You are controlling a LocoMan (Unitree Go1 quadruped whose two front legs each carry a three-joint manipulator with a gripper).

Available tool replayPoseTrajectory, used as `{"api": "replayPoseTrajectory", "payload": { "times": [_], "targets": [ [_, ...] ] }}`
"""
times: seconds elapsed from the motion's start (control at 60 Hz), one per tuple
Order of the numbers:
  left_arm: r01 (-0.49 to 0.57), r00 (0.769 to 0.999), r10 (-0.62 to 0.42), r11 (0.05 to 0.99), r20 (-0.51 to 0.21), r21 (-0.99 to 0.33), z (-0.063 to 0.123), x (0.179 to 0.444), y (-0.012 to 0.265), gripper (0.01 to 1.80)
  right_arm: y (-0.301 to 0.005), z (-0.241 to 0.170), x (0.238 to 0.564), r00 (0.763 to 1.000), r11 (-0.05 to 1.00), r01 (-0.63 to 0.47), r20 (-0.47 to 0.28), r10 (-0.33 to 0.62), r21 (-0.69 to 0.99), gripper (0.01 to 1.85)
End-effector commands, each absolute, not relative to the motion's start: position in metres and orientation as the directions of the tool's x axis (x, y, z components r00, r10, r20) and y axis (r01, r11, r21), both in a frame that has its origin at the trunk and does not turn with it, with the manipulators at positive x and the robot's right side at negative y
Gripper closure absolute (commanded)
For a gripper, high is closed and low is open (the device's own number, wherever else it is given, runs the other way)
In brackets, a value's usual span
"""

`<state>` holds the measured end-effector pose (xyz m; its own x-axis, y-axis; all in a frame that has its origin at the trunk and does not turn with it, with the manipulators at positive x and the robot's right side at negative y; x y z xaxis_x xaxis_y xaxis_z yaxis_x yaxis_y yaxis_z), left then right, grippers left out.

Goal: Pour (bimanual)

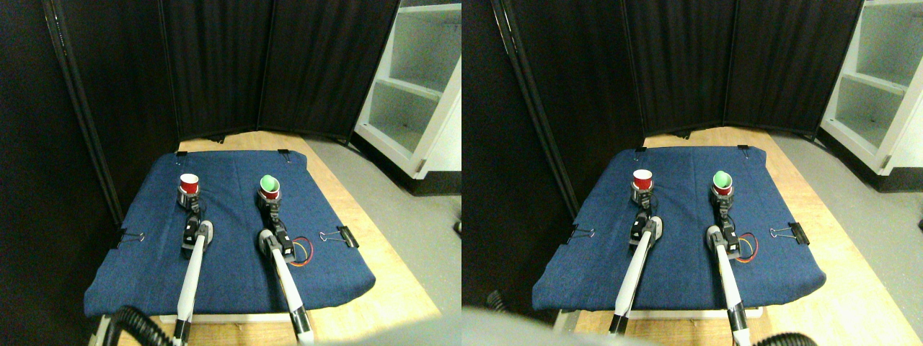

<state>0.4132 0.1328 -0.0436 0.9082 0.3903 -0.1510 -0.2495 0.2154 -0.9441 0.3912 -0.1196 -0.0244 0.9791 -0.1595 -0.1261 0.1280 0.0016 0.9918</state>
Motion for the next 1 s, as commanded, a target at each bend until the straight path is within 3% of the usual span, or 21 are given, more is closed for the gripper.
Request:
{"api": "replayPoseTrajectory", "payload": {
  "times": [0.017,0.3,0.317,0.45,0.55,0.783,1.0],
  "targets": [
    [-0.322,0.886,0.417,0.241,-0.202,-0.916,-0.058,0.408,0.133,1.48,-0.118,-0.022,0.394,0.981,0.017,0.11,-0.106,-0.164,0.994,1.49],
    [-0.306,0.903,0.385,0.266,-0.19,-0.914,-0.052,0.406,0.133,1.48,-0.118,-0.019,0.392,0.982,0.052,0.097,-0.087,-0.167,0.994,1.5],
    [-0.301,0.907,0.379,0.274,-0.185,-0.913,-0.05,0.406,0.132,1.48,-0.118,-0.018,0.392,0.982,0.088,0.093,-0.077,-0.17,0.992,1.5],
    [-0.286,0.93,0.32,0.322,-0.18,-0.903,-0.032,0.401,0.13,1.48,-0.118,-0.007,0.392,0.986,0.041,0.077,-0.07,-0.154,0.996,1.5],
    [-0.271,0.946,0.262,0.327,-0.189,-0.905,-0.018,0.398,0.127,1.48,-0.118,0.002,0.393,0.988,0.084,0.05,-0.037,-0.15,0.995,1.5],
    [-0.256,0.961,0.181,0.302,-0.208,-0.918,0.007,0.389,0.113,1.48,-0.112,0.017,0.387,0.993,0.099,0.009,0.003,-0.122,0.995,1.49],
    [-0.256,0.963,0.164,0.3,-0.214,-0.919,0.016,0.386,0.102,1.48,-0.106,0.022,0.384,0.994,0.122,0.003,0.011,-0.11,0.993,1.5]
  ]
}}
